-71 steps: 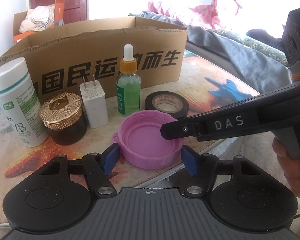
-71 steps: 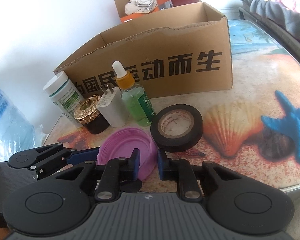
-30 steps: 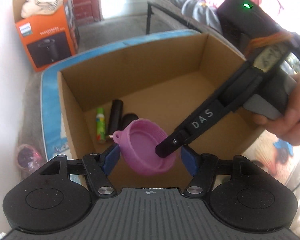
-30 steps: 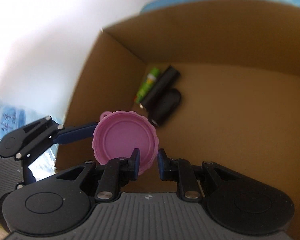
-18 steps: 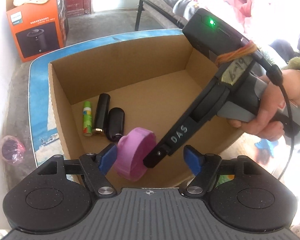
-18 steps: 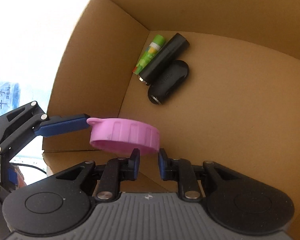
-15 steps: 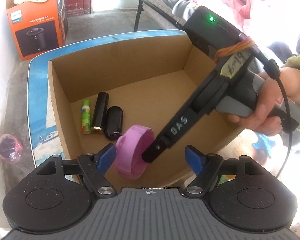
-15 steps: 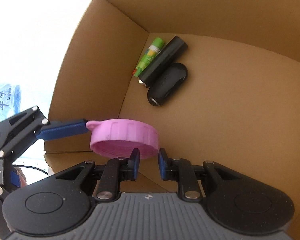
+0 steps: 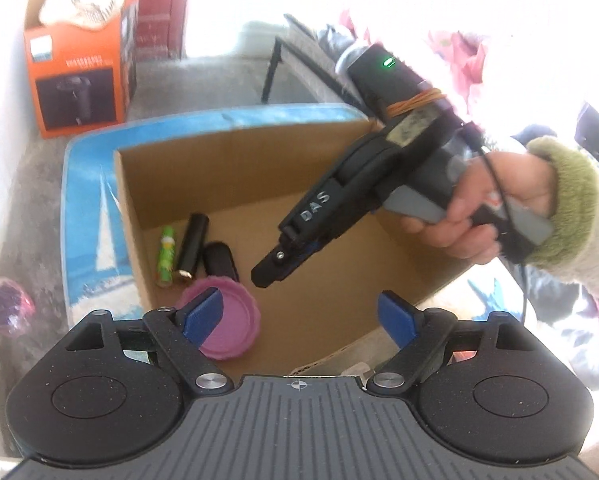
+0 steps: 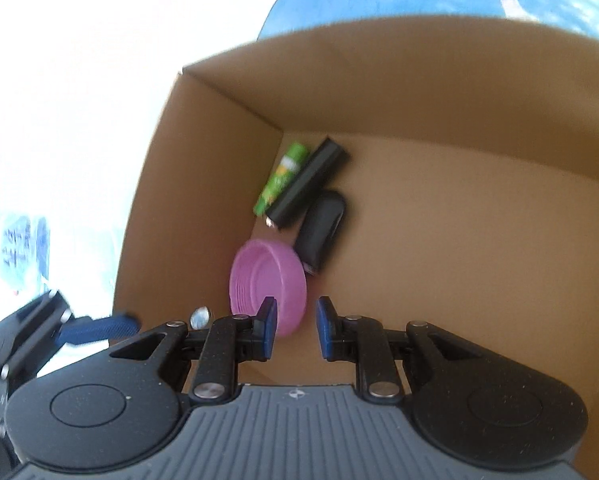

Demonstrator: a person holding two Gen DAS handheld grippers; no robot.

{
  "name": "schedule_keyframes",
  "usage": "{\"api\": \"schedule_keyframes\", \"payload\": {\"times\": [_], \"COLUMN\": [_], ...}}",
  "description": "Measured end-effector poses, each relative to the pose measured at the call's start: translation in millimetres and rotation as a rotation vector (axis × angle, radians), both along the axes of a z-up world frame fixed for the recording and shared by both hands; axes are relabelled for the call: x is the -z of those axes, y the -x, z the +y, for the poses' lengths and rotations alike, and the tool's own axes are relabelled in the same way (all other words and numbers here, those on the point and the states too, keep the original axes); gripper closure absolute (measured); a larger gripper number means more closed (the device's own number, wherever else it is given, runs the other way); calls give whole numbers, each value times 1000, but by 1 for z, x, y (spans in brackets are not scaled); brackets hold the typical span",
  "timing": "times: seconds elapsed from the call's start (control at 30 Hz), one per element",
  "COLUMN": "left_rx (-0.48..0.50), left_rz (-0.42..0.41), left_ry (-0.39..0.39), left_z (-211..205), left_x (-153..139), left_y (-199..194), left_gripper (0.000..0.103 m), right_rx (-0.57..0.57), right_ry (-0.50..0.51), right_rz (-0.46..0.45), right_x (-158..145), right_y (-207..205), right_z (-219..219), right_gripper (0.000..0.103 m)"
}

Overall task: Organize rigid objects
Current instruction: 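Open the right tool and lift it out of the box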

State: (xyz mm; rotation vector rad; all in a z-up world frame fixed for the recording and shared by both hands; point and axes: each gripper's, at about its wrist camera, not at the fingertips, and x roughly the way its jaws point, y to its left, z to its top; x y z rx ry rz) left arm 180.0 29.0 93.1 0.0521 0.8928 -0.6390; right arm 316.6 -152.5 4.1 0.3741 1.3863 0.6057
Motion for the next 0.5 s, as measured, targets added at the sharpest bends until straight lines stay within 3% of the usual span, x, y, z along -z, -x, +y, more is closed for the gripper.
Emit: {"api": "schedule_keyframes", "payload": {"times": [0.13, 0.23, 0.5], "left_rx": [-58, -101, -183], "left_rz": [-109, -145, -216], "left_ry": [6, 45, 74], "left_z": [7, 13, 29], "left_x": [-12, -14, -17], "left_y": [21, 37, 72], "left_gripper": [14, 9, 3], "right_rx": [17, 16, -72], "right_ry": [-20, -16, 36], "right_rz": [-55, -93, -12], "right_x": [-4, -5, 13], "right_y": [-7, -14, -7], "right_z": [8, 19, 43], "right_gripper": [80, 80, 80]}}
